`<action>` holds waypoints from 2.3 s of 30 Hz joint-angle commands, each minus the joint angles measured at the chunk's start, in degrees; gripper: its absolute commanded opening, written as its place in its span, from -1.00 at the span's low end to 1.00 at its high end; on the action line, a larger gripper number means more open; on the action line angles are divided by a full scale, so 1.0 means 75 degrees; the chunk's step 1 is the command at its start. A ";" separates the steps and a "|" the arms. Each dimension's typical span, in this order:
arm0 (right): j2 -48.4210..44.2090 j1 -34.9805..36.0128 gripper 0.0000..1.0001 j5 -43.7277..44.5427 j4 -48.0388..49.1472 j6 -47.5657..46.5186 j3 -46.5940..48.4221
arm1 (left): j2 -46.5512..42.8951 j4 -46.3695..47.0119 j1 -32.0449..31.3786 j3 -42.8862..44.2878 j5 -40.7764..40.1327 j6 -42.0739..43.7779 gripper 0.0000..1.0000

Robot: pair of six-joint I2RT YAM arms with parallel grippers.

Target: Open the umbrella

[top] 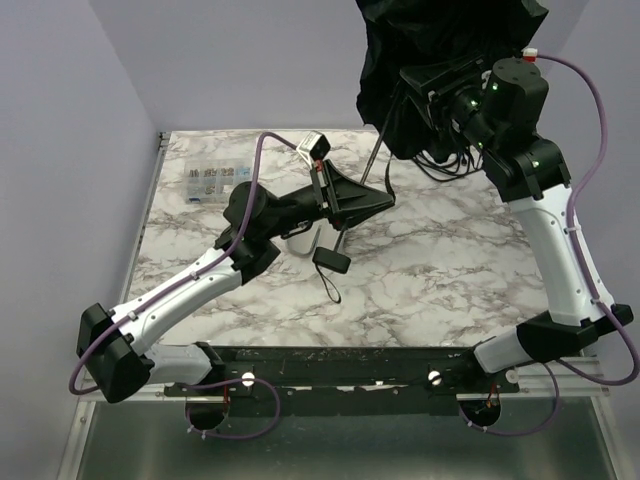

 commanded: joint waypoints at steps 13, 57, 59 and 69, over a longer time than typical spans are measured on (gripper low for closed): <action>0.0595 0.0054 -0.29 0.1732 0.0987 -0.0605 0.0320 | 0.0173 -0.0305 -0.0084 0.1409 0.1368 0.1412 -1.00; -0.0607 0.0054 -0.88 0.2614 0.4579 -0.1752 -0.1744 | 0.0825 -0.9848 -0.0907 0.4296 0.2285 0.7110 -1.00; -0.0586 0.0054 -0.95 0.2974 0.5280 -0.2194 -0.1880 | 0.0841 -1.0095 -0.0988 0.4445 0.2301 0.7283 -1.00; 0.0511 0.0054 -0.99 0.4691 0.7386 -0.4390 -0.0900 | 0.0708 -1.1494 -0.1486 0.4615 0.2099 0.8353 -1.00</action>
